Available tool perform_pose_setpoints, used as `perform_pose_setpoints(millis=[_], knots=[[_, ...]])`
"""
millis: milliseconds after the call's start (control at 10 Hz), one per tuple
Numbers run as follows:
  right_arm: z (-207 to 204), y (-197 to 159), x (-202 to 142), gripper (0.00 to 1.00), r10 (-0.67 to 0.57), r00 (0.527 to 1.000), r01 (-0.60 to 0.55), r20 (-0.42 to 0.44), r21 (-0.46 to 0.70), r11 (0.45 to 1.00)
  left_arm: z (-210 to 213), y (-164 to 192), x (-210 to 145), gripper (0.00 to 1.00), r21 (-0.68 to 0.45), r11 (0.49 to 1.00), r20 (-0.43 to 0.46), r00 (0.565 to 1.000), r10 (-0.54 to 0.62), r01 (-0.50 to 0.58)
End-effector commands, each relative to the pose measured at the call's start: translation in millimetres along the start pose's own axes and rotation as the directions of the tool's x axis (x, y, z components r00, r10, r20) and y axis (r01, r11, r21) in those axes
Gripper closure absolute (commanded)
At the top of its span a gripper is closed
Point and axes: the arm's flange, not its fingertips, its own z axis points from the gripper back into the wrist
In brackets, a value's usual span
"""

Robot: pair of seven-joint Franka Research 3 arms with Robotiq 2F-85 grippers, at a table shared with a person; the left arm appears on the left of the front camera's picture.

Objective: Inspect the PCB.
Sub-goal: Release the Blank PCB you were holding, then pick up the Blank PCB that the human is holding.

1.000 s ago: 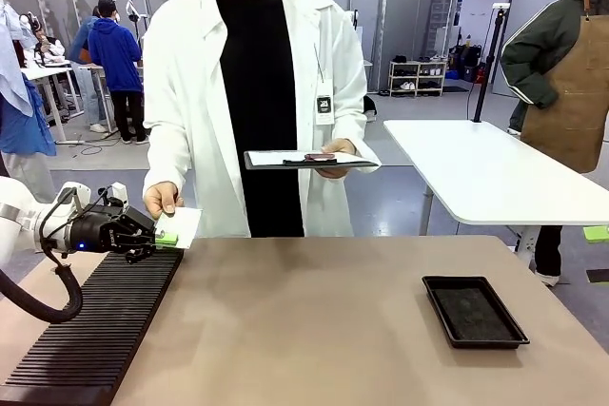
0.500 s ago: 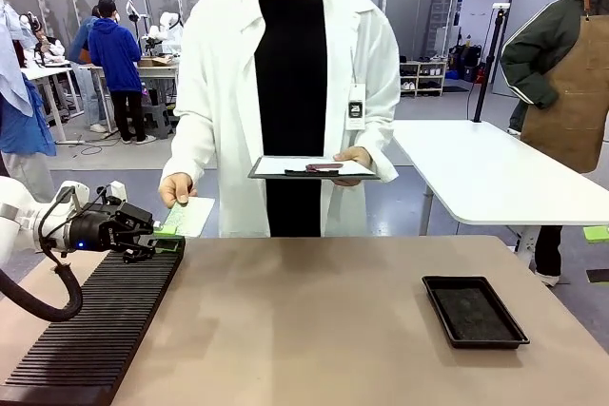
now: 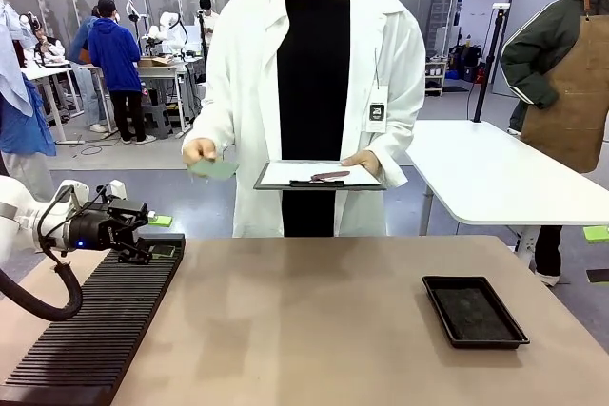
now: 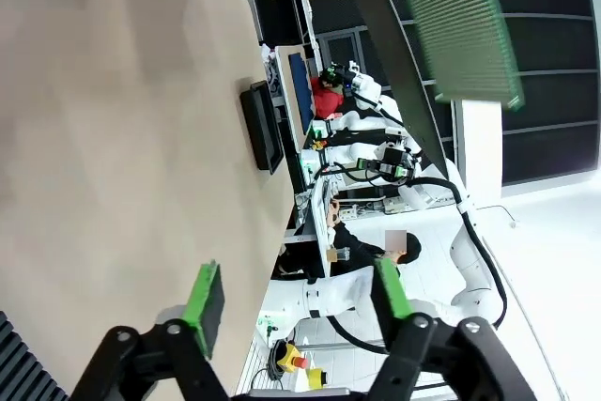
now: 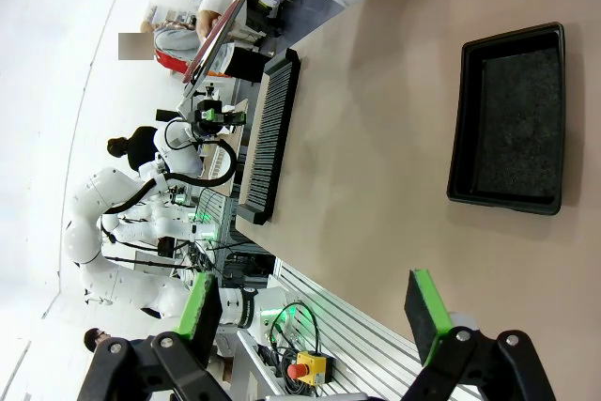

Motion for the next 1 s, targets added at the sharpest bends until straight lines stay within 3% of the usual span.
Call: perform_pose_setpoints(millis=[0, 300, 400, 500, 900], knots=[[0.9, 0.6, -0.1, 0.0, 0.008, 1.0, -0.008, 0.001, 0.01, 1.0, 2.9, -4.8, 0.2, 0.0, -0.03, 0.999, 0.01, 1.0, -0.02, 0.021], [0.9, 0.6, -0.1, 0.0, 0.008, 1.0, -0.008, 0.001, 0.01, 1.0, 6.8, -3.0, -9.3, 0.0, -0.026, 1.0, 0.03, 1.0, -0.004, 0.004], [0.9, 0.6, -0.1, 0.0, 0.008, 1.0, -0.008, 0.001, 0.01, 1.0, 8.2, -6.0, -16.4, 0.0, -0.076, 0.997, -0.037, 0.999, -0.016, 0.014], [0.9, 0.6, -0.1, 0.0, 0.008, 1.0, -0.008, 0.001, 0.01, 1.0, 4.7, 1.3, -1.8, 0.0, 0.002, 1.0, 0.008, 1.0, 0.005, -0.005], [0.9, 0.6, -0.1, 0.0, 0.008, 1.0, -0.008, 0.001, 0.01, 1.0, 4.7, 1.3, -1.8, 0.0, 0.002, 1.0, 0.008, 1.0, 0.005, -0.005]])
